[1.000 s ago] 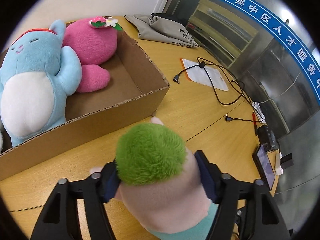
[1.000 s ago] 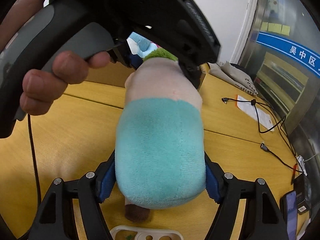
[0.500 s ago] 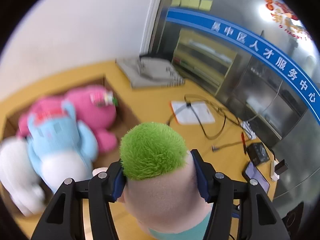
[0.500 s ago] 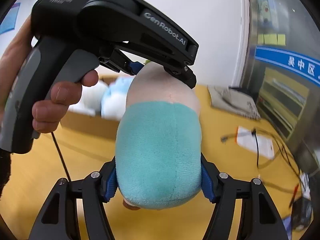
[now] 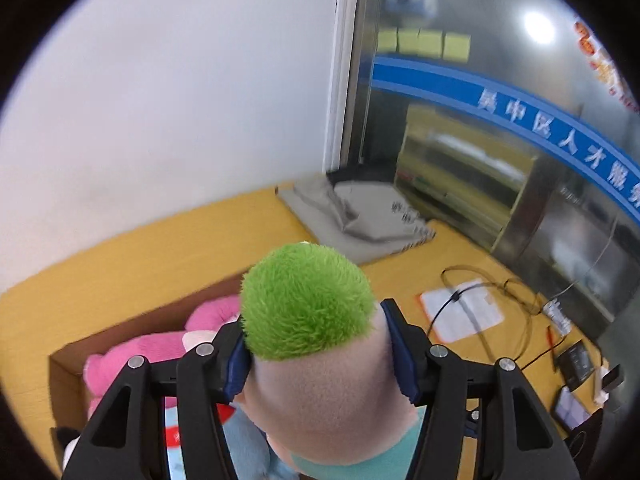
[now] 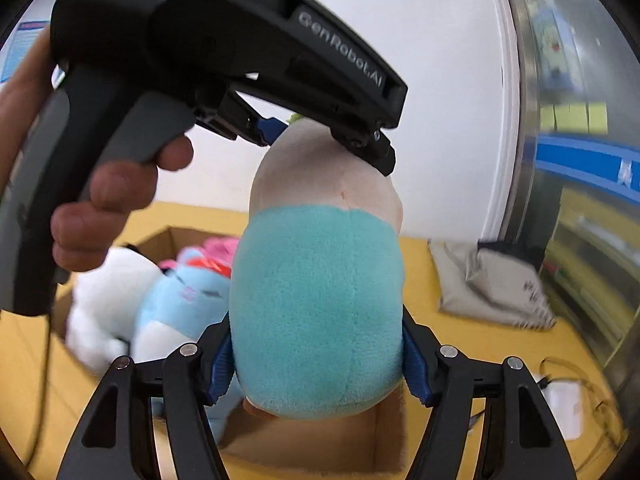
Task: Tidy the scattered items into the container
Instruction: 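Lift the pig with both grippers and carry it over the box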
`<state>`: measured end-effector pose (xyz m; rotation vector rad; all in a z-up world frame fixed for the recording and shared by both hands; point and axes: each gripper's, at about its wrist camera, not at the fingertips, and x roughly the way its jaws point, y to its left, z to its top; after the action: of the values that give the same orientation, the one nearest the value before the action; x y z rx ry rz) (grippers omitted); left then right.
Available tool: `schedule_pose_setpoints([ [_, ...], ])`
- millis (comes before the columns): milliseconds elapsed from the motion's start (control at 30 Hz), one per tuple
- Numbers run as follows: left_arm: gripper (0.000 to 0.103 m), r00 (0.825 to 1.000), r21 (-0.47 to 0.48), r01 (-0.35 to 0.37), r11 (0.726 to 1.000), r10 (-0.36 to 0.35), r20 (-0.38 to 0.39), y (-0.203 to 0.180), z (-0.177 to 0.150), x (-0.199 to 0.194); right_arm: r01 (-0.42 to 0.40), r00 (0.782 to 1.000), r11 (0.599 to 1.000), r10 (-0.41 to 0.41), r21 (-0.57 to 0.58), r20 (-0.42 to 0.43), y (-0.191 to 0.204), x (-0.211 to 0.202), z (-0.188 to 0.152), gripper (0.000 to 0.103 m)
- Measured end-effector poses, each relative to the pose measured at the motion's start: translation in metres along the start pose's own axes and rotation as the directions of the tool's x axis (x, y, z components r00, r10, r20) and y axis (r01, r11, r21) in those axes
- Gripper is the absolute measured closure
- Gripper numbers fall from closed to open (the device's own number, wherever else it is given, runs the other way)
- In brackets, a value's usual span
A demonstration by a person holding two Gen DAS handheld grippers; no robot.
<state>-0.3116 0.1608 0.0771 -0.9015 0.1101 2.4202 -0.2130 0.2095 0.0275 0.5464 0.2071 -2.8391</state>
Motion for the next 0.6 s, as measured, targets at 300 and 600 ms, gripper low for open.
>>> schedule_pose_setpoints([
  [300, 0.045, 0.976, -0.052, 0.153, 0.987, -0.16, -0.146, 0.011, -0.038, 0.074, 0.001, 0.967, 1.0, 0.006, 0.027, -0.253, -0.01, 0.034, -0.05, 0.023],
  [600, 0.043, 0.96, -0.066, 0.164, 0.984, -0.174, -0.221, 0.017, -0.048, 0.109, -0.041, 0.948, 0.998, 0.054, 0.049, -0.314, -0.032, -0.007, -0.034, 0.034],
])
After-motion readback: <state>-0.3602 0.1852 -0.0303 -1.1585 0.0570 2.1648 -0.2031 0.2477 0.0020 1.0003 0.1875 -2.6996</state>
